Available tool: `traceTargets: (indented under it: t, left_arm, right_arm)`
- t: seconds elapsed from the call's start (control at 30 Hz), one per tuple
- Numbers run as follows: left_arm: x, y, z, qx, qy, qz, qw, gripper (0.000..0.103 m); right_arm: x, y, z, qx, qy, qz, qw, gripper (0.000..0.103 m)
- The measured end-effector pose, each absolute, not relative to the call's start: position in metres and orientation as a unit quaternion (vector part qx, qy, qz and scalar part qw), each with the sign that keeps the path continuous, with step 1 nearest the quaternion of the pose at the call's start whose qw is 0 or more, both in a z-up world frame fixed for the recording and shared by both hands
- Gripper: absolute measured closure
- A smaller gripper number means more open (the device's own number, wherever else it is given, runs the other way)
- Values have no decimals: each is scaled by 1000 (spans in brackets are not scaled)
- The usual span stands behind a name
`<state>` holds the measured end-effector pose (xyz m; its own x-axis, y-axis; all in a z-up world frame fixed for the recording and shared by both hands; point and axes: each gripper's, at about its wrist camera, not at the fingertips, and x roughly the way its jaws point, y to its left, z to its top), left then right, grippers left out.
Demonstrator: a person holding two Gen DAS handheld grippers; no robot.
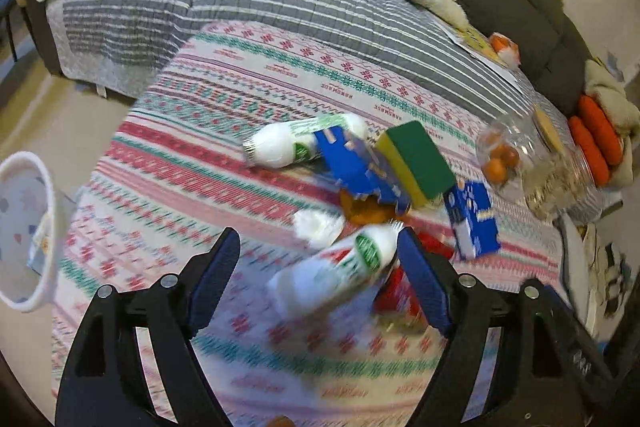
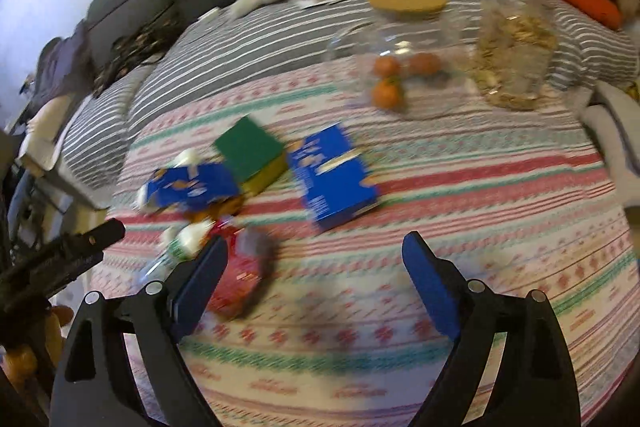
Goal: Collect trash
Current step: 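Grasp the blue snack box with the left gripper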
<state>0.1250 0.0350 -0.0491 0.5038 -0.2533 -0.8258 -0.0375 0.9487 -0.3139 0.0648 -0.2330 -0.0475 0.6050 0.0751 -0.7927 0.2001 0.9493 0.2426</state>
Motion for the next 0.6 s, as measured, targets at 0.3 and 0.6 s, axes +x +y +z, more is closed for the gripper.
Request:
traceTargets:
  t: [0.3,0.6]
  left_arm:
    - [181,5,-73,-182,523,-41,832,37]
    - [185,-17,-78,-177,535,-75,823,73]
  right_arm:
    - [81,-293,-69,222,449,-69,863,17]
    - [98,-280,-78,207,457,-52,863,16]
